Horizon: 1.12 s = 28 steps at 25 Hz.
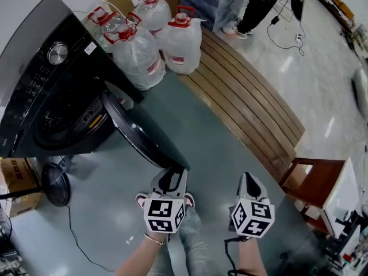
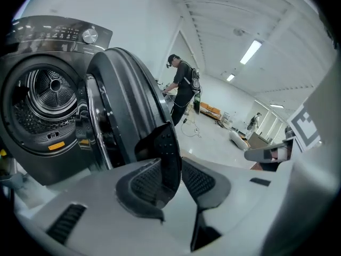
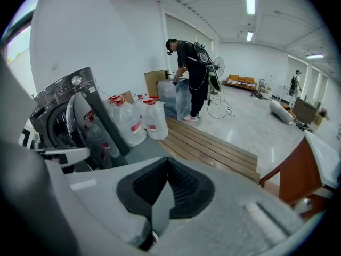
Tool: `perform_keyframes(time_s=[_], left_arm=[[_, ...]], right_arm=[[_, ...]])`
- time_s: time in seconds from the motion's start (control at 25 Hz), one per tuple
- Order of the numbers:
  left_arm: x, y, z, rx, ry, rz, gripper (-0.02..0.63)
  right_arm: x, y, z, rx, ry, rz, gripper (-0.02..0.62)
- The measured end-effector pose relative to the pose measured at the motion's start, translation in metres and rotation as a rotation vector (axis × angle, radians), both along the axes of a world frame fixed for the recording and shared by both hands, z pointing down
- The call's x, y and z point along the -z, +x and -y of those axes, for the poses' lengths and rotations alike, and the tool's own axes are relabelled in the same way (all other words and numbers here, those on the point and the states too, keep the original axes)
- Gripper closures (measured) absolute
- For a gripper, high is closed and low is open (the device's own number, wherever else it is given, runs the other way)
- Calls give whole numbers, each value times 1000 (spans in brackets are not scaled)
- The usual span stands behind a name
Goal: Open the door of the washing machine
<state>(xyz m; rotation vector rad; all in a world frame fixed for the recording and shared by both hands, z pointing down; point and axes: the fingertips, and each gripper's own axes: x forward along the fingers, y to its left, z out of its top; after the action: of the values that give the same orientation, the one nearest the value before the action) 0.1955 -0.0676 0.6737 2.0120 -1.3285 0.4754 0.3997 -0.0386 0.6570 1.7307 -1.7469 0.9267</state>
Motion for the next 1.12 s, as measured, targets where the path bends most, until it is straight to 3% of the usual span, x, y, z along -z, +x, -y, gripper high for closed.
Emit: perform_keyframes(time_s=[0.24, 0.68, 1.12], left_arm=[[1, 27, 26, -29, 35, 46, 494], [1, 47, 53, 16, 28, 60, 499], [1, 51, 52, 8, 13, 67, 495]], right_arm=[[-4, 23, -5, -56, -8, 7, 589], [-8, 50, -9, -117, -18, 7, 589], [-5, 45, -1, -96, -15, 10, 589]])
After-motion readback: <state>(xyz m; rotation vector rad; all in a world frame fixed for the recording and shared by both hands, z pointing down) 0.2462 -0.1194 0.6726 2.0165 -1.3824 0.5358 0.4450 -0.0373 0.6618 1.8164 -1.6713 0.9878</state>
